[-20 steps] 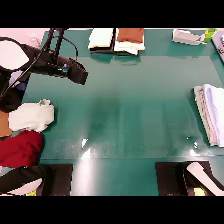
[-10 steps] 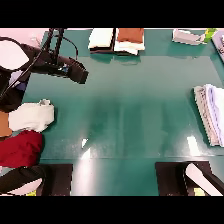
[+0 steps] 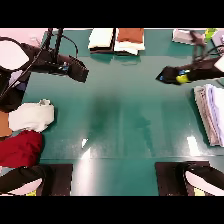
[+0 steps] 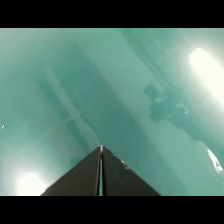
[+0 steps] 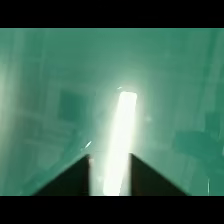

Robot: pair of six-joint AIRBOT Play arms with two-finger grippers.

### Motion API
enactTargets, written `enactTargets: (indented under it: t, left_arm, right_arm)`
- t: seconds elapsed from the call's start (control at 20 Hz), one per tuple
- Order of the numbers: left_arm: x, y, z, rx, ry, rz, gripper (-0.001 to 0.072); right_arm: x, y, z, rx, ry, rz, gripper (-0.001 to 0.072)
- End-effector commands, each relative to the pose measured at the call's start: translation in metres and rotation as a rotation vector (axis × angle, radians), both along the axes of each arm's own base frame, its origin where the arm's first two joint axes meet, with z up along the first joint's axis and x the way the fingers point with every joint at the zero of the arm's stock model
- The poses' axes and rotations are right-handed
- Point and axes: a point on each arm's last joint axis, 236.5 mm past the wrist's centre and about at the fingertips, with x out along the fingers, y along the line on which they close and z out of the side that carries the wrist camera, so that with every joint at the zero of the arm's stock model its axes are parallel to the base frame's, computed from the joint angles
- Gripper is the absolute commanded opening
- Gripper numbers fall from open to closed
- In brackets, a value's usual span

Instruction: Fold the shirts.

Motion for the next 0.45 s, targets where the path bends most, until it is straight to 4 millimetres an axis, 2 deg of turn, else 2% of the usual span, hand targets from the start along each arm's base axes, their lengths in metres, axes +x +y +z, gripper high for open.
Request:
enactTargets:
  t: [0.0,0.1,0.4]
  left_arm:
    - [0.0028,-0.0009,0.0037,-0.010,-0.017,0.004,0.0025]
    - [0.0032,-0.0010,0.0041,-0.011,-0.019,0.005,0.0024]
    - [0.0032,-0.0010,0.0041,-0.011,-0.019,0.005,0.0024]
  right_arm:
    - [-0.0156,0.0525,-0.0228,-0.008,0.055,0.134,0.0017]
    - [-0.0183,0.0599,-0.0284,-0.011,0.069,0.153,0.0018]
    - [-0.0191,0.0606,-0.0283,-0.010,0.070,0.155,0.0018]
